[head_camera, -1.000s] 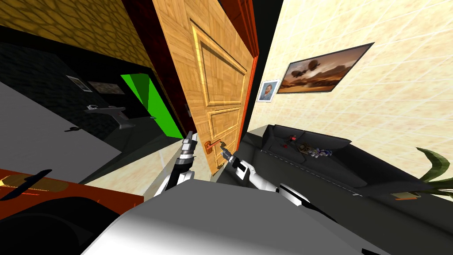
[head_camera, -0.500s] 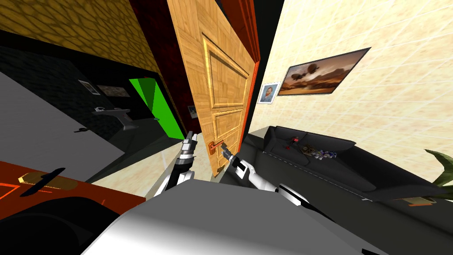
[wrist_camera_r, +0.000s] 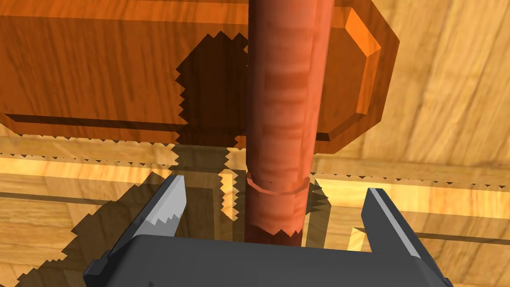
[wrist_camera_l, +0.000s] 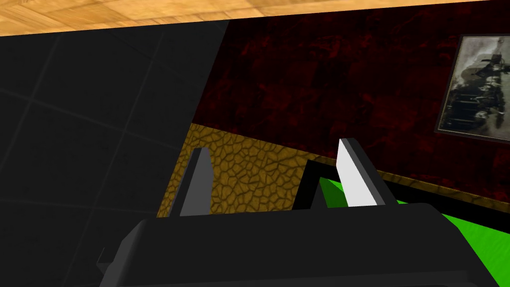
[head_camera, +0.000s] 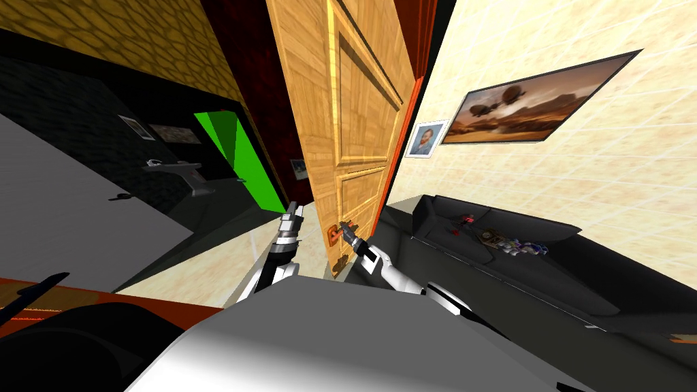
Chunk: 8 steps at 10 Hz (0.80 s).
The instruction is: Push the door open
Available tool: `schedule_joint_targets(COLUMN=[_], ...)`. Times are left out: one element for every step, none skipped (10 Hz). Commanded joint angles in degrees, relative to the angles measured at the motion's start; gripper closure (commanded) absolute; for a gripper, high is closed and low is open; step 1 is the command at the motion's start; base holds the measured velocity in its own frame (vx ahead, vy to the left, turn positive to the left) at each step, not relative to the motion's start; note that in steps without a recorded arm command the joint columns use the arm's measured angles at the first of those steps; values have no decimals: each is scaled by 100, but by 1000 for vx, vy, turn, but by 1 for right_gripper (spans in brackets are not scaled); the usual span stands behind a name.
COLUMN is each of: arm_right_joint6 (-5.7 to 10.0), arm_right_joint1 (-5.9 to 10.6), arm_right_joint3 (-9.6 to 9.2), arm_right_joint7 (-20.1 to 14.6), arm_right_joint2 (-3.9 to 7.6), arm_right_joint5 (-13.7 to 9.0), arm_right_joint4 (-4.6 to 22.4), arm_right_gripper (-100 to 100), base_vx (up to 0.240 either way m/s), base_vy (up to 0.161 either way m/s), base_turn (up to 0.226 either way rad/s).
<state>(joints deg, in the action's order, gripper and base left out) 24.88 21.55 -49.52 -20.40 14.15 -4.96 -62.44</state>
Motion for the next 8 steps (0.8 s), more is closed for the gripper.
schedule_joint_targets(arm_right_joint6=[0,0,0,0,0,0,-15,-16], arm_right_joint1=[-3,-3,-3,-3,-3,-3,10,15], arm_right_joint3=[-4,-4,-4,-4,-4,-4,195,252], arm_right_joint7=[-5,-5,-5,-5,-5,-5,58,76], arm_right_joint2=[5,5,5,5,5,5,-47,-65], arm_right_joint5=[-1,-1,-1,-1,-1,-1,44,57], arm_right_joint4=[-4,-4,-4,-4,-4,-4,102,129], arm_right_gripper=[100,100,100,100,100,100,100,100], base_vx=[-5,-19,-16,-11,-6,0,21,25], base_vy=[-4,-22,-20,-13,-7,0,70,117], base_turn=[-5,8,5,-6,-5,0,26,7])
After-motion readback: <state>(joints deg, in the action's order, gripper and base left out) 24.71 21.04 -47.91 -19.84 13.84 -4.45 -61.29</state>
